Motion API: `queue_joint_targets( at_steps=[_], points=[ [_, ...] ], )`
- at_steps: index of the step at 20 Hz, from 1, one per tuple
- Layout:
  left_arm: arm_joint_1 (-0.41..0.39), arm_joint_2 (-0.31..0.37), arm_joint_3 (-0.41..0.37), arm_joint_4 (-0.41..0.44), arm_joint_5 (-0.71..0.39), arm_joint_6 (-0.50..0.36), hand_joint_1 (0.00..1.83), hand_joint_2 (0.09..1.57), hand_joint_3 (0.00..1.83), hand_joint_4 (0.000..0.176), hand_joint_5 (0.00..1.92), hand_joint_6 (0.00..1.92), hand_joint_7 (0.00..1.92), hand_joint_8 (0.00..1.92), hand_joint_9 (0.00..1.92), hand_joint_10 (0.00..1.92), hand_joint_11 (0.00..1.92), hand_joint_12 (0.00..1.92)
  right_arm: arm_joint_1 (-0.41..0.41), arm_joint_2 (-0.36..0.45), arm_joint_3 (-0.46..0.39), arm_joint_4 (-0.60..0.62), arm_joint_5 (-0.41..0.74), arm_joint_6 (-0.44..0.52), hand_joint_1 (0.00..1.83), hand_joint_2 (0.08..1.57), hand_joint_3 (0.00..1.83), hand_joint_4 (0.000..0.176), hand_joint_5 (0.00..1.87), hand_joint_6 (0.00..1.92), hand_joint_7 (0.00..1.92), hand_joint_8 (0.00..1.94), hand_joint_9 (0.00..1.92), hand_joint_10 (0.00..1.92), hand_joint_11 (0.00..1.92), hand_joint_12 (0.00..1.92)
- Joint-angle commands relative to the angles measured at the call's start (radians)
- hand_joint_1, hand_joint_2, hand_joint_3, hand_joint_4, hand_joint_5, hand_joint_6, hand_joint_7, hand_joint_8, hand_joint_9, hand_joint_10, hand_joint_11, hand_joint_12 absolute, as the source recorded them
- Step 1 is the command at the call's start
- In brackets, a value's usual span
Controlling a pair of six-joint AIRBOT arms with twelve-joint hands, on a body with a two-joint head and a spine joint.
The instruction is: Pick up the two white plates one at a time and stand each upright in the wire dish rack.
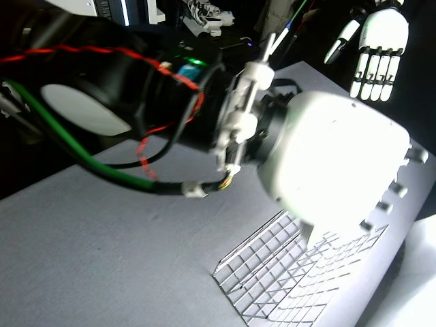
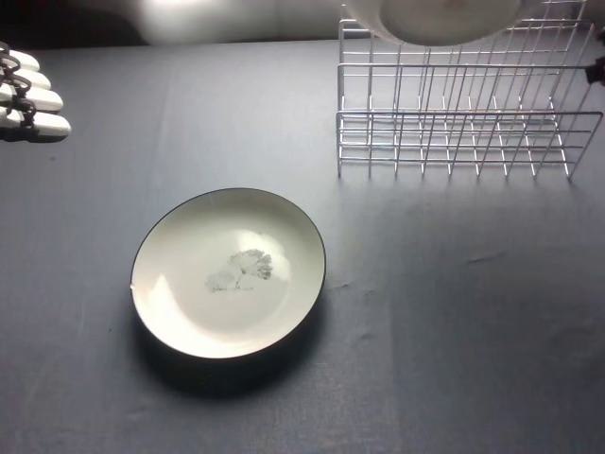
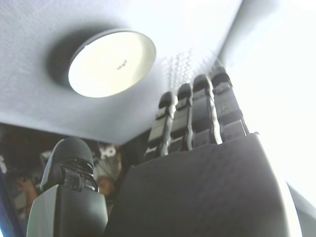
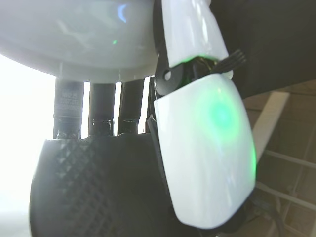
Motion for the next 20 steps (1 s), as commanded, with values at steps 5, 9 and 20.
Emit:
queue_joint_targets(
  at_steps=[5,9,20],
  points=[
    [-0.022,-0.004,0.031,-0.067,-0.006,-0.007,0.0,1.17,0.0,0.0,0.08,0.02,0.05,0.02,0.02,0.01,0.04,0.02,-0.004,0.014,0.025,0.018,0.14,0.015,1.39,1.05,0.0,0.0,1.01,0.89,1.13,0.74,1.11,0.84,1.0,0.91],
    [-0.037,-0.005,0.021,-0.058,-0.006,-0.008,0.0,1.17,0.0,0.0,0.04,0.0,0.01,0.0,0.01,0.0,0.01,0.01,-0.023,0.014,0.05,0.015,0.147,0.008,1.39,1.05,0.0,0.0,1.01,0.9,1.11,0.77,1.09,0.86,0.99,0.91],
    [-0.045,-0.016,0.027,-0.055,-0.005,-0.009,0.0,1.17,0.0,0.0,0.08,0.01,0.04,0.01,0.01,0.0,0.03,0.02,-0.112,0.008,0.135,-0.089,0.161,0.004,1.39,1.06,0.0,0.0,1.01,0.9,1.08,0.81,1.06,0.92,0.95,0.96]
  ],
)
